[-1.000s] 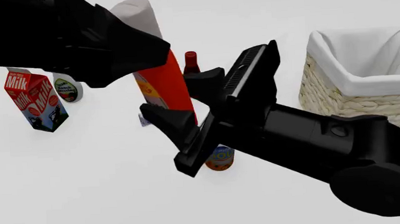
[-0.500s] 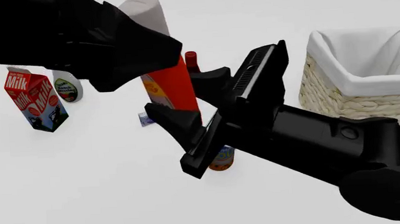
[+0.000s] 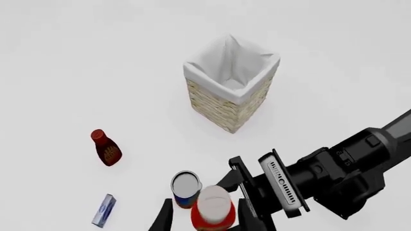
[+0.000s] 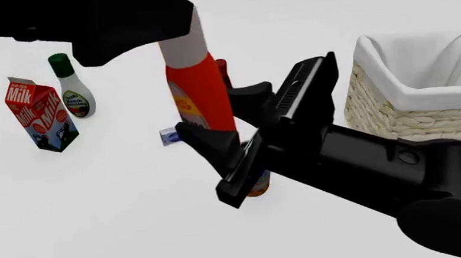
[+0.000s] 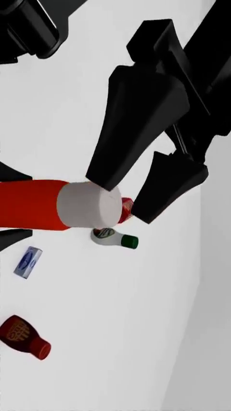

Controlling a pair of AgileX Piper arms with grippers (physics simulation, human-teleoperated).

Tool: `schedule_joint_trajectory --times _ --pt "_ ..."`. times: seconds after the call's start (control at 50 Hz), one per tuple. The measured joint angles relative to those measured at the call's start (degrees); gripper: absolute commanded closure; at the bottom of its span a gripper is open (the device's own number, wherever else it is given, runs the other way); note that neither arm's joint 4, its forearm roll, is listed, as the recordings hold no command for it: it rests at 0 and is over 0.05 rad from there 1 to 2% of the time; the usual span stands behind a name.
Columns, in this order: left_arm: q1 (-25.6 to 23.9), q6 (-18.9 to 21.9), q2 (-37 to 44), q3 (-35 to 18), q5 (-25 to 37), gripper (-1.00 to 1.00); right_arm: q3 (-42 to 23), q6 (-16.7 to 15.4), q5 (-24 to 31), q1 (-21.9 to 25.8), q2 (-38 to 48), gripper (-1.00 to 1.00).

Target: Pick the ketchup and place it in the basket.

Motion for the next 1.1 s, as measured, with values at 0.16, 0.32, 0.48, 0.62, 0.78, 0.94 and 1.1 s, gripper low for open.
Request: schedule_joint_trajectory --times 0.16,0.32,0.48,0.62,0.78,0.94,1.1 --pt "1.6 0.2 -1.4 -0.7 0.1 -1.0 0.5 0.2 0.0 -0.3 -0.5 1.0" --pt "3.4 -0.2 -3.4 -0.9 0.0 -1.0 0.9 0.5 0.1 -1.1 -1.2 1.0" --pt "6.1 -0.8 -5.9 -0.2 -0.3 -1.0 1.2 0.8 0.3 -2.5 -2.0 1.0" --pt "8.9 -1.6 -8.2 1.1 -1.1 -1.0 1.4 1.3 0.6 -4.7 -3.1 1.0" --pt "12.1 -2.8 -10.9 3.7 -2.6 -1.0 1.6 1.7 1.3 -7.6 -4.7 1.0" --pt "15.9 -4.4 -14.3 7.9 -5.2 -1.0 1.9 2.2 2.0 -11.2 -6.7 1.0" --pt "18.9 -7.2 -17.7 13.0 -8.5 -1.0 1.9 2.5 2.7 -15.1 -8.5 1.0"
